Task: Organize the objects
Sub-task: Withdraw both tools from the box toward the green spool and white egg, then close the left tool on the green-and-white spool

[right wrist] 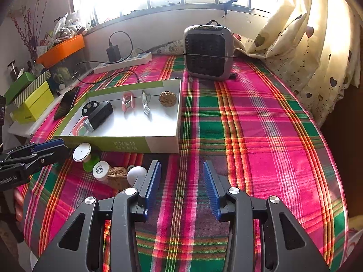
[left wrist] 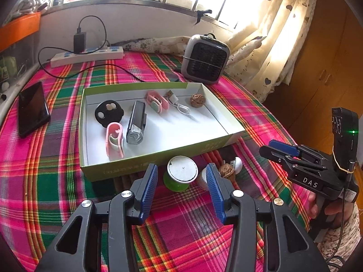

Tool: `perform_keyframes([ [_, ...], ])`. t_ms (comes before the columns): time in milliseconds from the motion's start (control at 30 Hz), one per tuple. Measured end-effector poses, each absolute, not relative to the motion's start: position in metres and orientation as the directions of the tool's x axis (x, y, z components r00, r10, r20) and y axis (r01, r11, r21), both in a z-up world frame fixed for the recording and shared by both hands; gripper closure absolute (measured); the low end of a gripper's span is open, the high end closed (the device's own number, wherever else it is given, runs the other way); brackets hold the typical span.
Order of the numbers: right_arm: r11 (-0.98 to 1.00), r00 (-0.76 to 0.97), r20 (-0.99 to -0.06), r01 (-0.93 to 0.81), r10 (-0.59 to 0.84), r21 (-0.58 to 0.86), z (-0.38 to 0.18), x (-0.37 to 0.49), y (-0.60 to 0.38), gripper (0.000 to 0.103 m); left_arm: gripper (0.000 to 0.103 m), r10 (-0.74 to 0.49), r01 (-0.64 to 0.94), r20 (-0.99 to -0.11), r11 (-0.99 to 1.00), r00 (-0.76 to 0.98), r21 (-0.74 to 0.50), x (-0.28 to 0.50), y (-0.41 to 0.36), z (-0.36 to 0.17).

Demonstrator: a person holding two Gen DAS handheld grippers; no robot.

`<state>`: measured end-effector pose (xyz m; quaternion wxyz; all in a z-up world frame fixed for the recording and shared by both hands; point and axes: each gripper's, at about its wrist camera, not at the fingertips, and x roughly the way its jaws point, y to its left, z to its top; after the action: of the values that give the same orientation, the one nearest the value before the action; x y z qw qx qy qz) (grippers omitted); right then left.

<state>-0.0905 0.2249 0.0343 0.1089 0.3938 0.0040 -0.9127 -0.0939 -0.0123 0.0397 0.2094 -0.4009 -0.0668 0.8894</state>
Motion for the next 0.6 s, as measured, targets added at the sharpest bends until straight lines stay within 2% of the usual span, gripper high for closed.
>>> perform_keyframes([
  [600,-0.975,-0.651,-0.732,0.204,-0.199,0.083,0.029,-0.091,0.227,0.063,0.059,0.403,-0.274,-0.724,-0.914,-0.559,-0.298,-0.115,0.001,0.019],
])
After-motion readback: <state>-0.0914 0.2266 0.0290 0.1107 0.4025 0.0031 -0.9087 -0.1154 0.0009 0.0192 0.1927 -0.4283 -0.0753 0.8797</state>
